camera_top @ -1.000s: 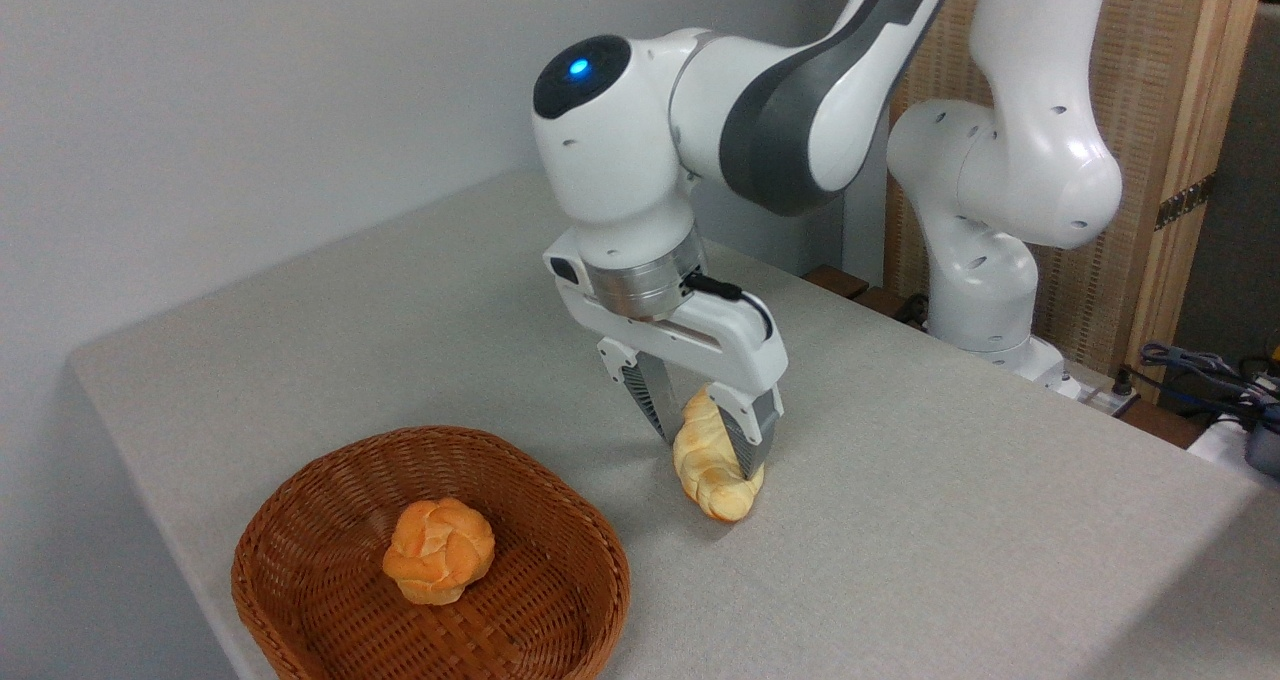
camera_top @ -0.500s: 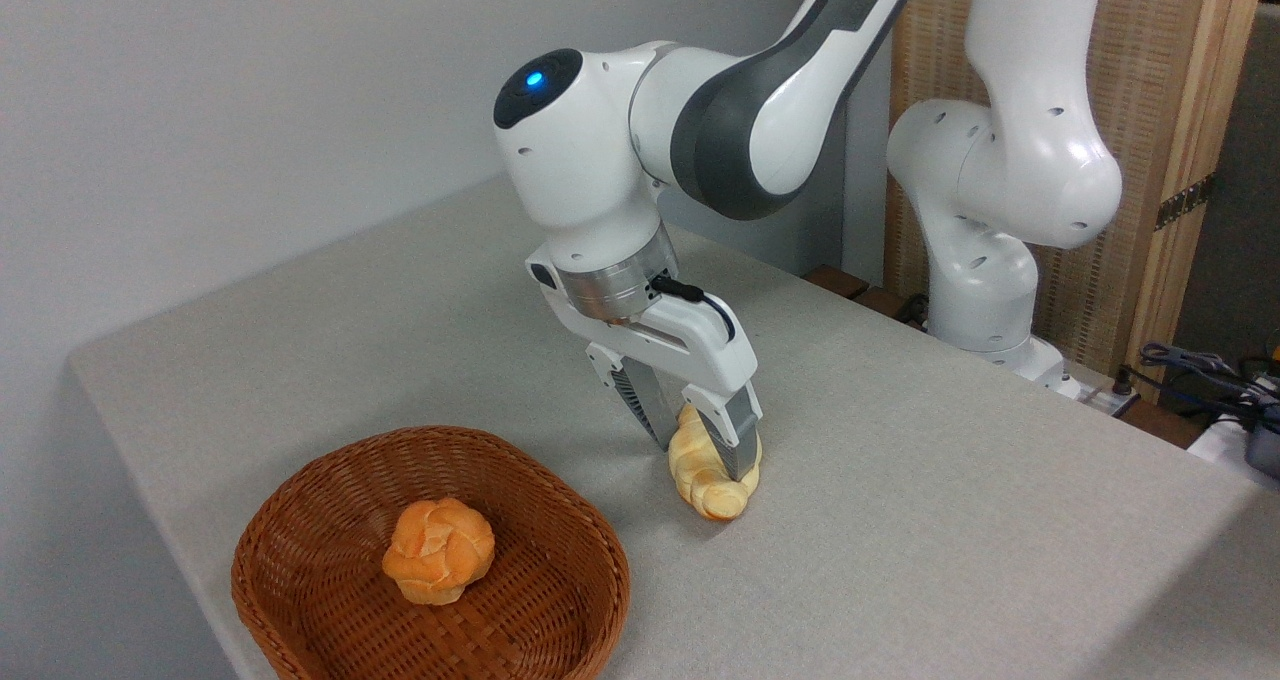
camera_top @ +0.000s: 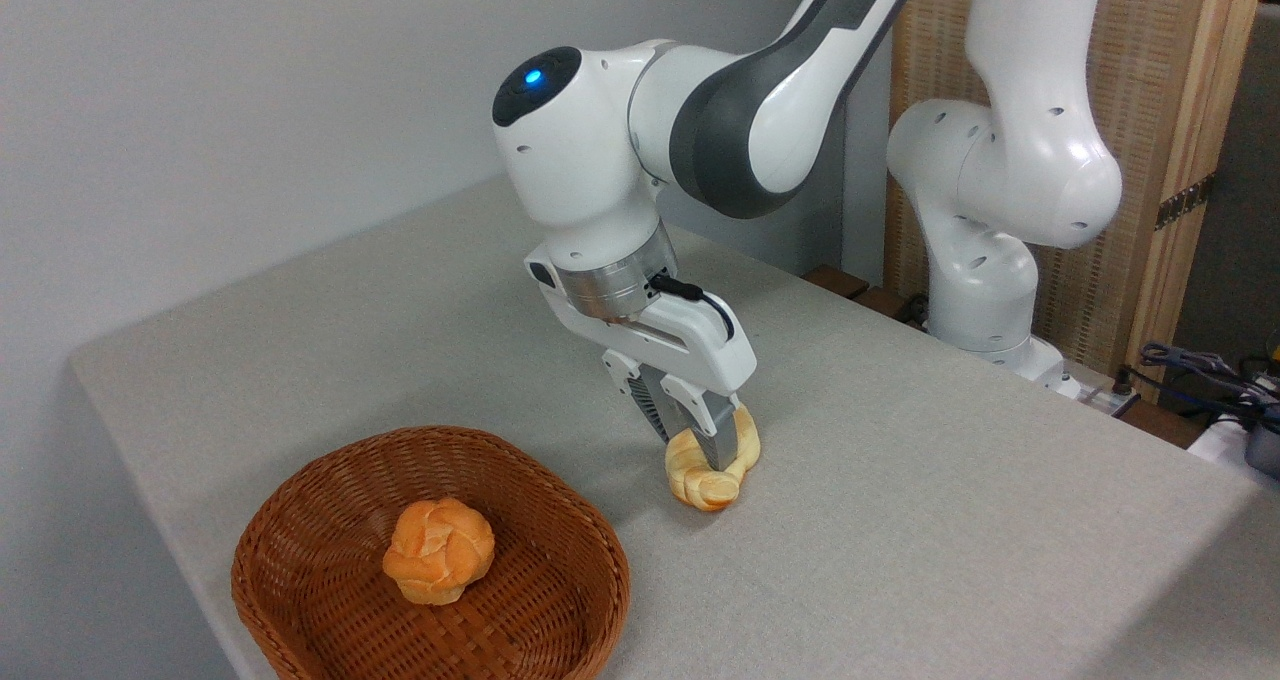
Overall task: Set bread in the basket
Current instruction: 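Lift the golden roll and carry it over the basket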
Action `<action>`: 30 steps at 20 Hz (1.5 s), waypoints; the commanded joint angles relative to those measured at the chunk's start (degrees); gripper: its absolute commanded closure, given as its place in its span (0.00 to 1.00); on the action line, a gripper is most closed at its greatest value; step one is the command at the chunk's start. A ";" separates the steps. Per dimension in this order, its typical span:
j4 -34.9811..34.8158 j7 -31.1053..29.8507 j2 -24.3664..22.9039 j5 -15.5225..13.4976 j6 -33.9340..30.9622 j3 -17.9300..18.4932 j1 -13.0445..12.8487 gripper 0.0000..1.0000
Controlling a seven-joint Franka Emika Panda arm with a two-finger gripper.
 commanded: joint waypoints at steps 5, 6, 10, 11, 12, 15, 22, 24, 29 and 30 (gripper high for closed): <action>4.31 -0.19 0.09 -0.31 -3.96 -0.06 -0.42 0.70; 4.58 -0.27 0.09 -0.31 -4.40 -0.14 -0.42 0.70; 7.21 -0.36 -0.09 -1.98 -5.81 -0.41 -0.77 0.67; 8.43 -0.36 -0.09 -2.68 -6.08 -0.41 -1.03 0.66; 9.75 -0.28 0.09 -3.47 -5.99 -0.32 -1.03 0.64; 14.32 -0.28 0.70 -5.58 -5.20 -0.32 -1.03 0.64; 20.40 -0.28 5.09 -7.87 8.82 -0.23 -1.03 0.55; 20.31 -0.36 6.24 -7.87 16.04 -0.15 -1.03 0.55; 20.22 -0.36 9.31 -7.52 25.74 0.21 -0.94 0.00; 20.22 -0.36 9.40 -7.43 25.65 0.21 -0.94 0.00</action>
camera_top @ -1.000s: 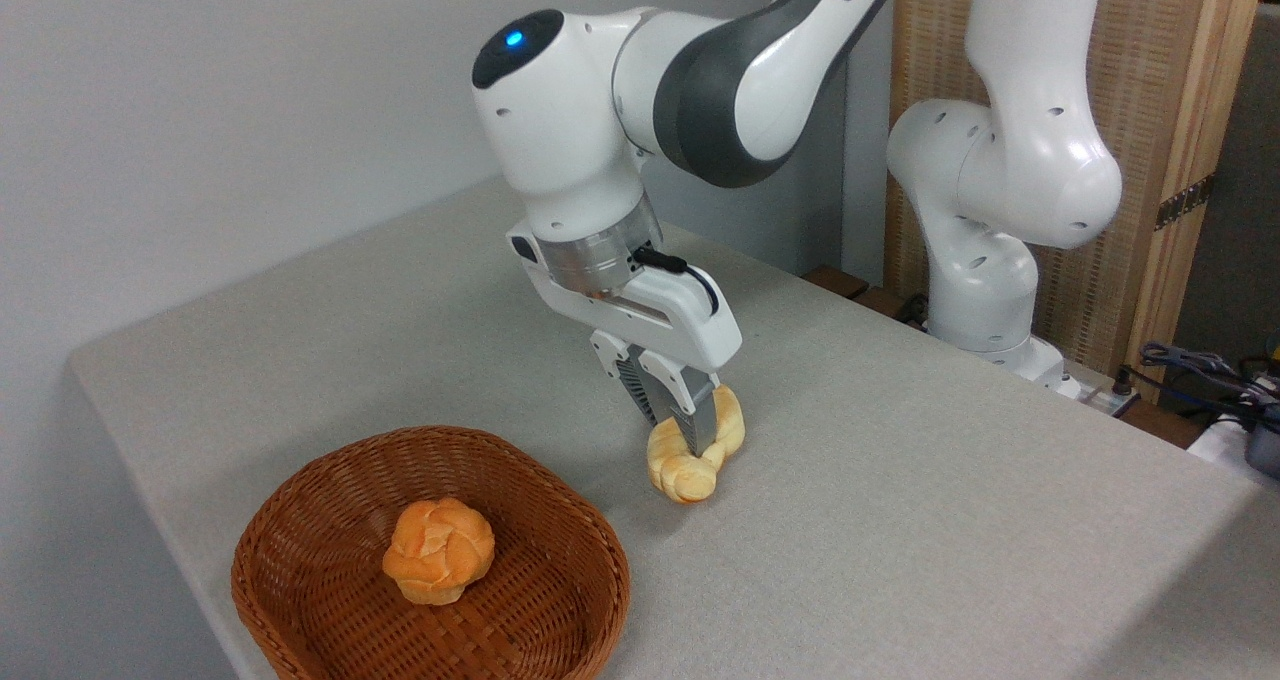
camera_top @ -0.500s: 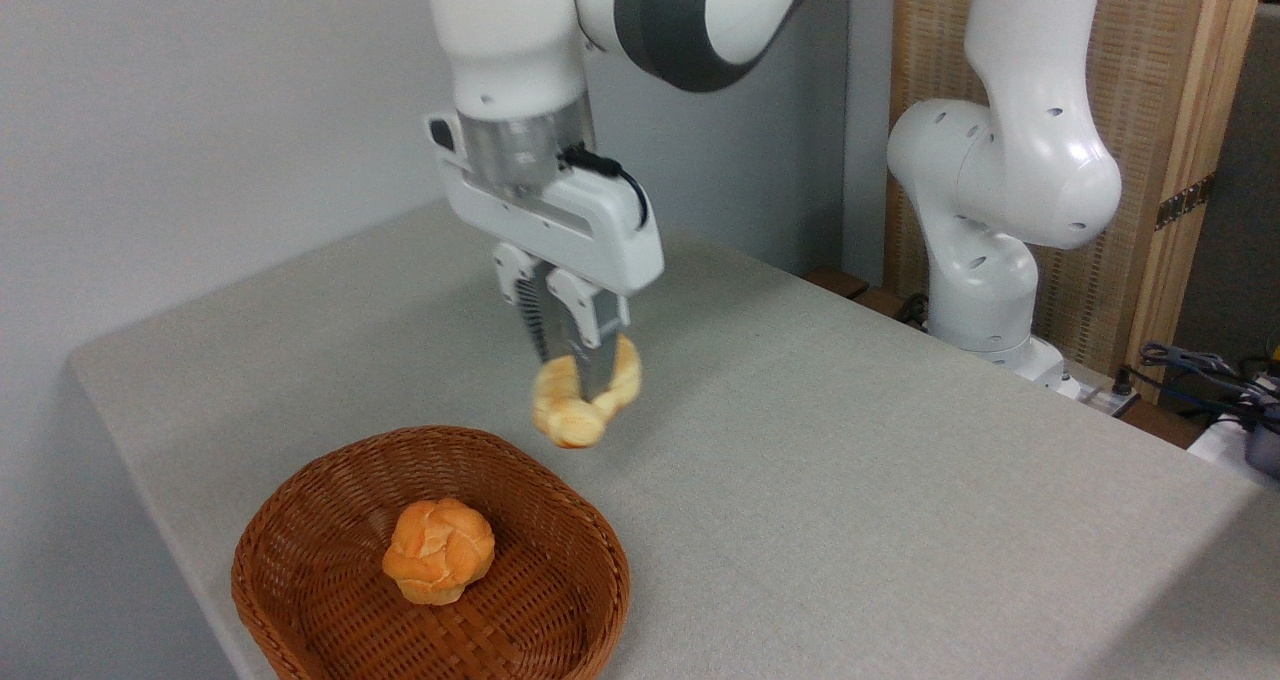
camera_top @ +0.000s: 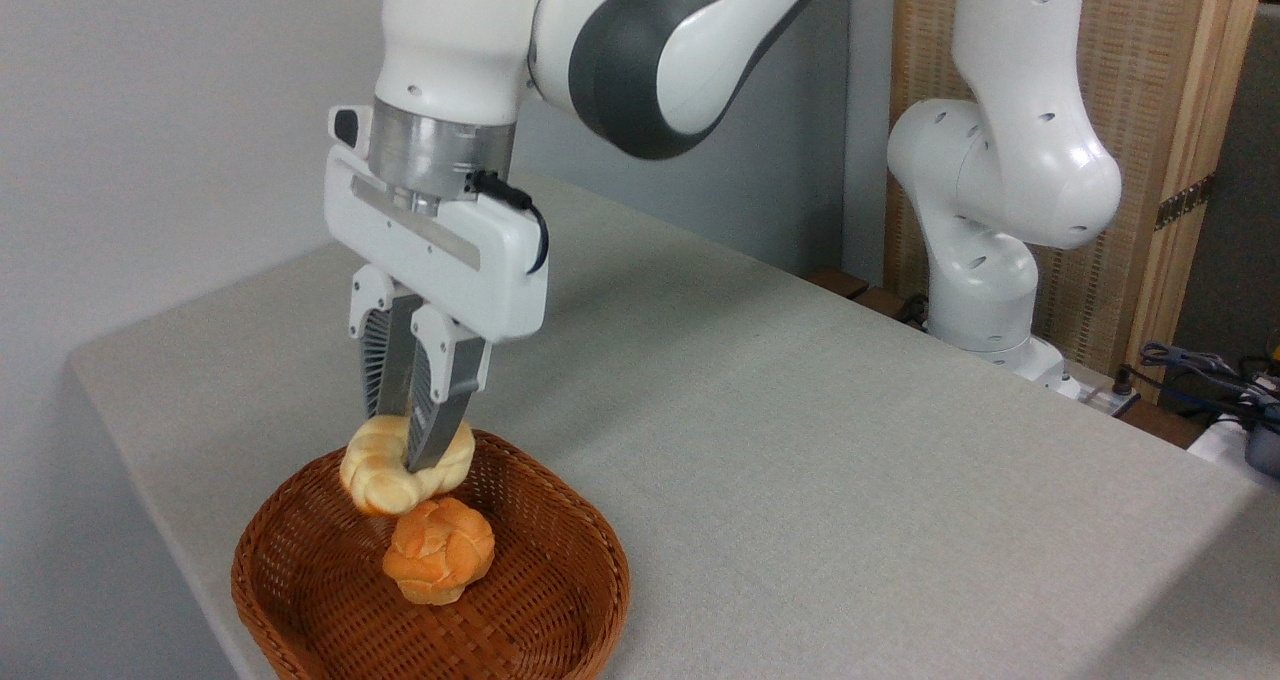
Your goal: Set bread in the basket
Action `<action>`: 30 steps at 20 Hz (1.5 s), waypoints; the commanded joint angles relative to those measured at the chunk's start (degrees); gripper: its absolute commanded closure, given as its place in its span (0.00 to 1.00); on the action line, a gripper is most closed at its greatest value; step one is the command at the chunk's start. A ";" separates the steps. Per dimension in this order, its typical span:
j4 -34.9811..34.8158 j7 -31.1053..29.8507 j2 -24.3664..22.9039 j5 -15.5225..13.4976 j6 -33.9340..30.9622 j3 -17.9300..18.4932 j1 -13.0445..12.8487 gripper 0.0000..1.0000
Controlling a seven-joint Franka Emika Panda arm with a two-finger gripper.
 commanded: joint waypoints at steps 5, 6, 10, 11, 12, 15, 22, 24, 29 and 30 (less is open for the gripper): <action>1.04 -0.45 1.00 -0.61 1.21 0.59 -0.17 0.00; 0.95 -0.54 1.00 -0.61 1.21 0.59 -0.17 0.00; 0.95 -1.06 0.56 -0.61 1.12 0.68 -0.17 0.00; 1.04 -1.07 0.30 -0.70 0.95 0.76 -0.17 0.00; 1.04 -1.07 -0.14 -0.70 0.77 0.77 -0.17 0.00; 1.21 -1.07 -2.24 -0.43 -6.23 0.85 -0.17 0.00; 1.48 -0.28 -4.89 -0.34 -21.89 1.03 0.01 0.00; 1.48 -0.19 -5.15 -0.26 -22.43 1.03 0.10 0.00; 1.48 3.40 -5.15 -0.08 -22.78 1.20 0.27 0.00; 1.48 4.20 -5.15 -0.17 -23.48 1.55 0.36 0.00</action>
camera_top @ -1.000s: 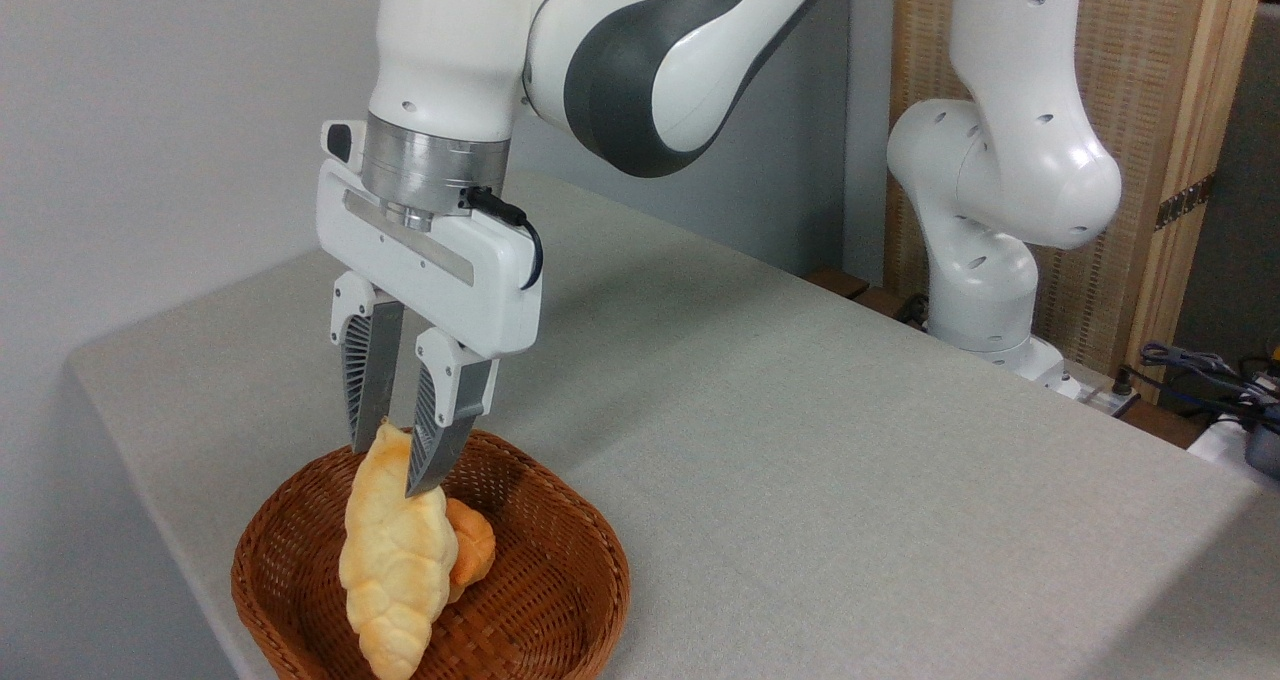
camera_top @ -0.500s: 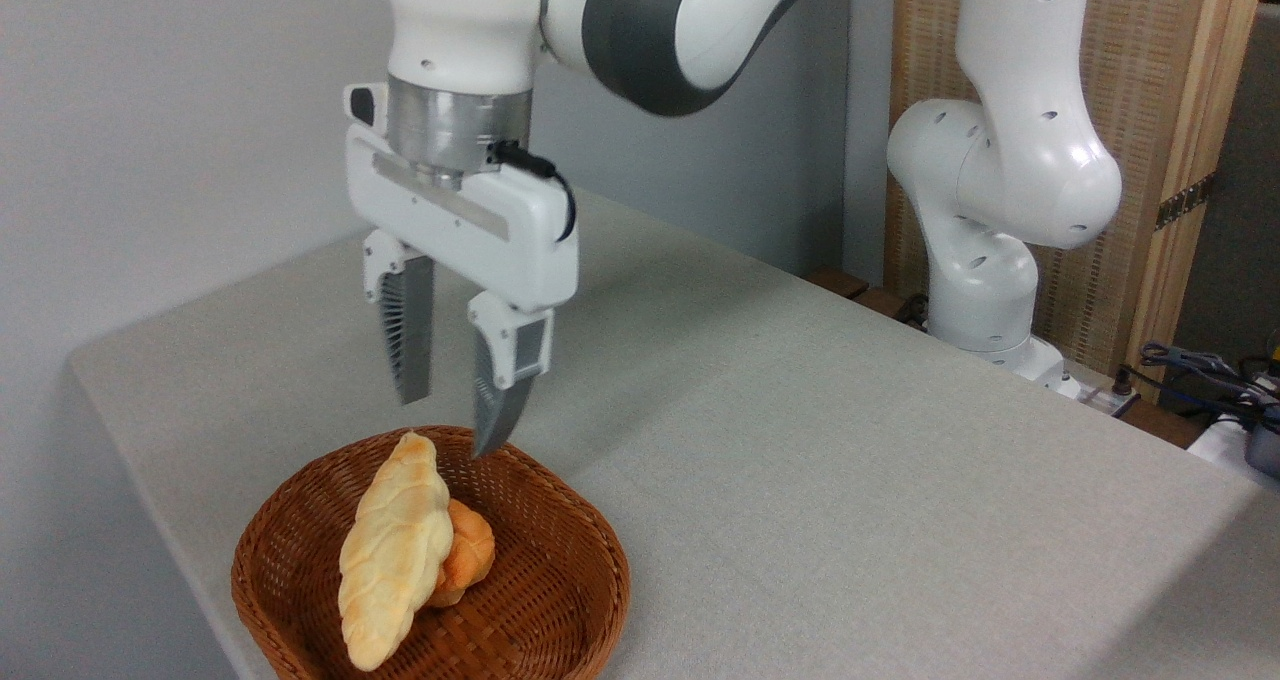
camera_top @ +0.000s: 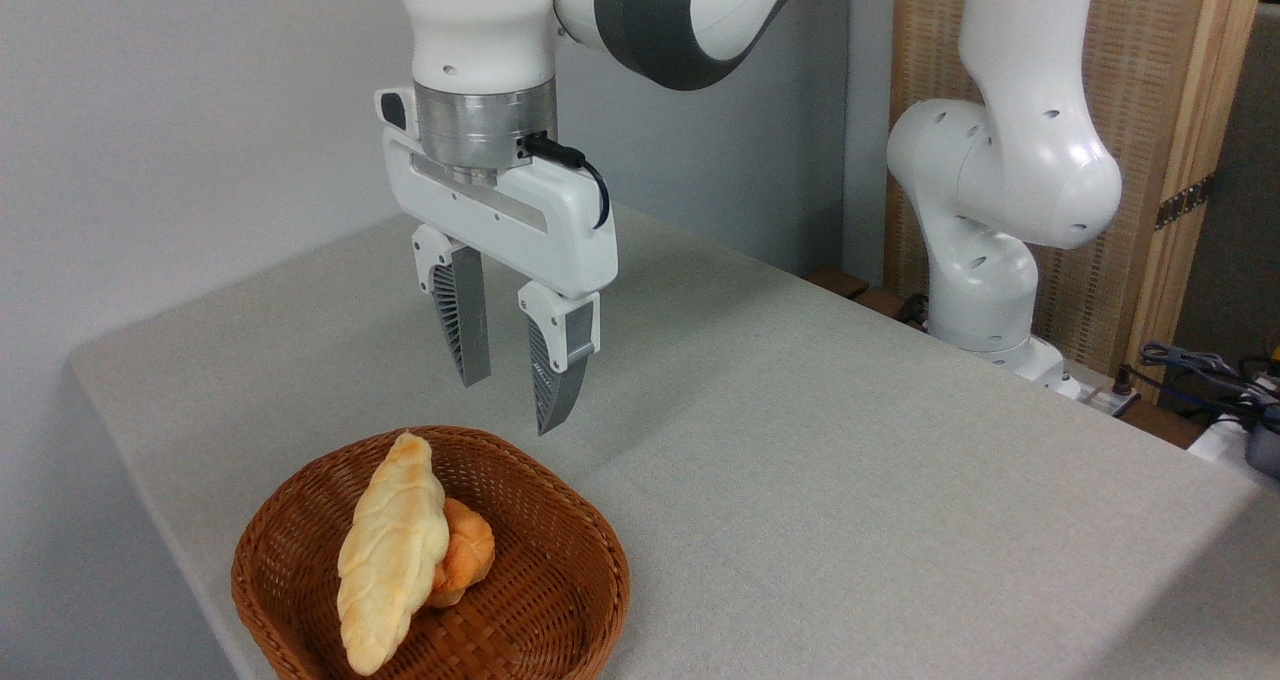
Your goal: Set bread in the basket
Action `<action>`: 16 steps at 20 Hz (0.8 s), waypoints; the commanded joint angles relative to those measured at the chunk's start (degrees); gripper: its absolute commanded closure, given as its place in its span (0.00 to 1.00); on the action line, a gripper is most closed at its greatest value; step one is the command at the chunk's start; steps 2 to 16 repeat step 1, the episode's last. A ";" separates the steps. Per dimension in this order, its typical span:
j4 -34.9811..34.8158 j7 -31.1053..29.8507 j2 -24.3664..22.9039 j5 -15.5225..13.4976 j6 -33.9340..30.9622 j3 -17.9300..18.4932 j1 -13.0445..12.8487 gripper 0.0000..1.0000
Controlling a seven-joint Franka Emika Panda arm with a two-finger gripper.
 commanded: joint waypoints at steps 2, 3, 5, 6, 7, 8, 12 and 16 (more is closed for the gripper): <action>0.15 2.88 -0.61 -0.26 -2.53 0.97 0.05 0.00; 0.15 2.88 -0.61 -0.26 -2.53 0.97 0.05 0.00; 0.15 2.88 -0.61 -0.26 -2.53 0.97 0.05 0.00; 0.15 2.88 -0.61 -0.26 -2.53 0.97 0.05 0.00; 0.15 2.88 -0.61 -0.26 -2.53 0.97 0.05 0.00; 0.15 2.88 -0.61 -0.26 -2.53 0.97 0.05 0.00; 0.15 2.88 -0.61 -0.26 -2.53 0.97 0.05 0.00; 0.15 2.88 -0.61 -0.26 -2.53 0.97 0.05 0.00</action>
